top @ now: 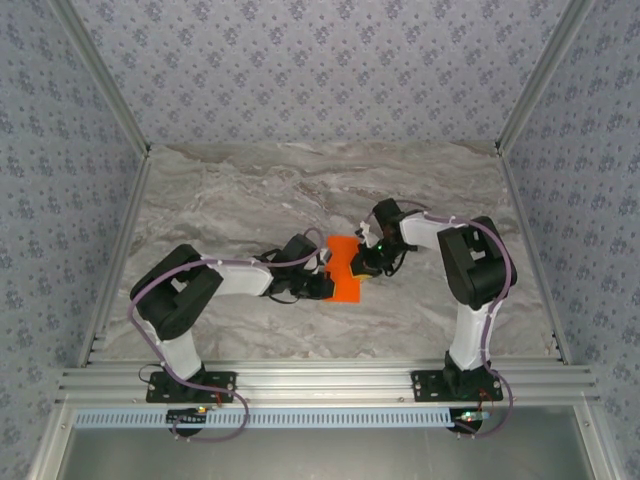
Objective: Fold a paper plane with a square sheet of paper (fold left side to right side)
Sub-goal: Fold the triangle a second time at the center of the table, then turn over the paper at the center of the table.
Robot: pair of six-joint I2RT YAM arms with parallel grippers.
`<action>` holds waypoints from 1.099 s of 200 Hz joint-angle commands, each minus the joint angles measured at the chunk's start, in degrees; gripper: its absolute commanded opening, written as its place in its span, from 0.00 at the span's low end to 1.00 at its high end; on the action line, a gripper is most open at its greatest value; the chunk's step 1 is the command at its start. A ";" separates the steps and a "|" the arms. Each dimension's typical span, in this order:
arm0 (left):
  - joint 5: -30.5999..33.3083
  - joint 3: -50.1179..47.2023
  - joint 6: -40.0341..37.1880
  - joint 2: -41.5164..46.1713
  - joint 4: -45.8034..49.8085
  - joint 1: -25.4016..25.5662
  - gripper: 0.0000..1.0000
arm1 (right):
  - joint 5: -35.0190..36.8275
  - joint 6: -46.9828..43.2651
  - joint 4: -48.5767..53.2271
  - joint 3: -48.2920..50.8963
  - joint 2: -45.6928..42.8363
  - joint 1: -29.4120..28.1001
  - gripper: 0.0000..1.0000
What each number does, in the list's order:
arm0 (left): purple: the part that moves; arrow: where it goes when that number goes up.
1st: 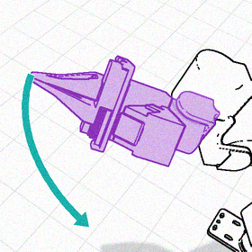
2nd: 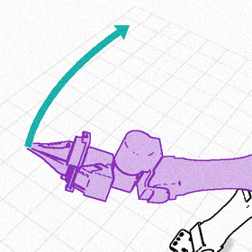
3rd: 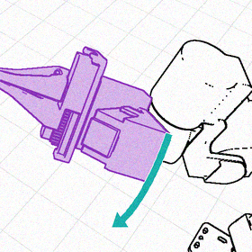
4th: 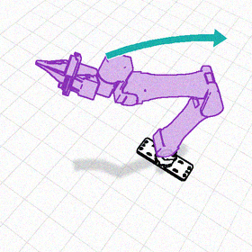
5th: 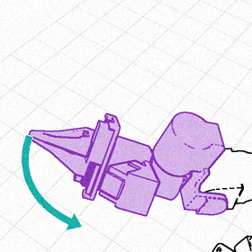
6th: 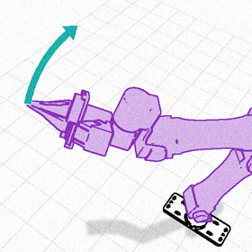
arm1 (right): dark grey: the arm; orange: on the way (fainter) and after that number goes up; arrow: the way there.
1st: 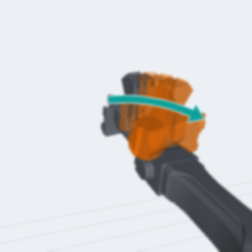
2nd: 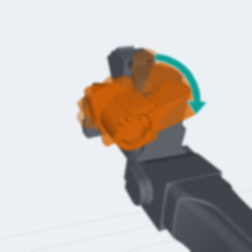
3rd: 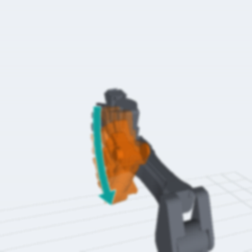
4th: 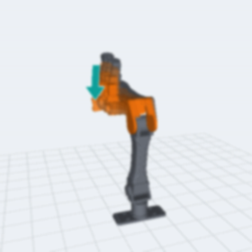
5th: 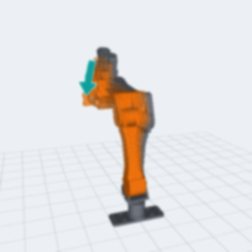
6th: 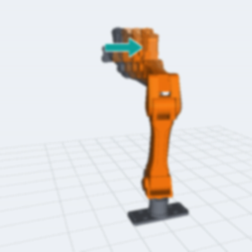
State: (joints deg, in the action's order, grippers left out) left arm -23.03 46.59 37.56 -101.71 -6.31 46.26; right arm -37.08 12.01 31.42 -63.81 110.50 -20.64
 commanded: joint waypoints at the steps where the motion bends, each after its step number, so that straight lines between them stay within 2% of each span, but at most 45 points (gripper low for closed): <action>1: 2.64 -2.72 0.27 -1.21 7.56 0.12 0.03 | 9.71 -3.10 2.58 -1.95 3.21 3.63 0.08; 73: 2.39 -3.00 0.19 -0.94 7.16 0.02 0.02 | 8.72 -4.78 4.05 -2.63 2.21 9.37 0.09; 103: 2.01 -3.34 0.31 -0.08 6.46 -0.03 0.03 | 8.00 -5.51 4.13 -2.76 -0.18 10.12 0.09; 122: 0.81 -3.49 0.52 2.48 4.97 -0.33 0.08 | 6.23 -4.39 0.63 -0.20 -5.42 10.78 0.11; 155: -1.24 -2.08 -0.52 9.66 4.23 -1.68 0.15 | -2.76 0.49 -8.96 7.81 -14.07 12.99 0.28; 184: -0.60 -2.54 -1.13 14.62 5.00 -4.72 0.30 | -8.28 3.53 -14.14 13.58 -18.58 12.99 0.35; 200: -0.65 -3.04 -1.57 15.01 4.78 -6.83 0.39 | -8.97 4.58 -15.88 16.21 -20.67 12.52 0.38; 220: -4.14 -2.89 -1.90 13.37 1.63 -8.44 0.44 | -8.62 4.66 -16.04 18.43 -22.77 11.80 0.44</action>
State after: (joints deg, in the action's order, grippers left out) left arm -23.38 43.92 36.86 -87.11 -3.14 39.64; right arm -42.96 14.63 18.17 -48.18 90.70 -8.01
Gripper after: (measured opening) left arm 0.408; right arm 0.399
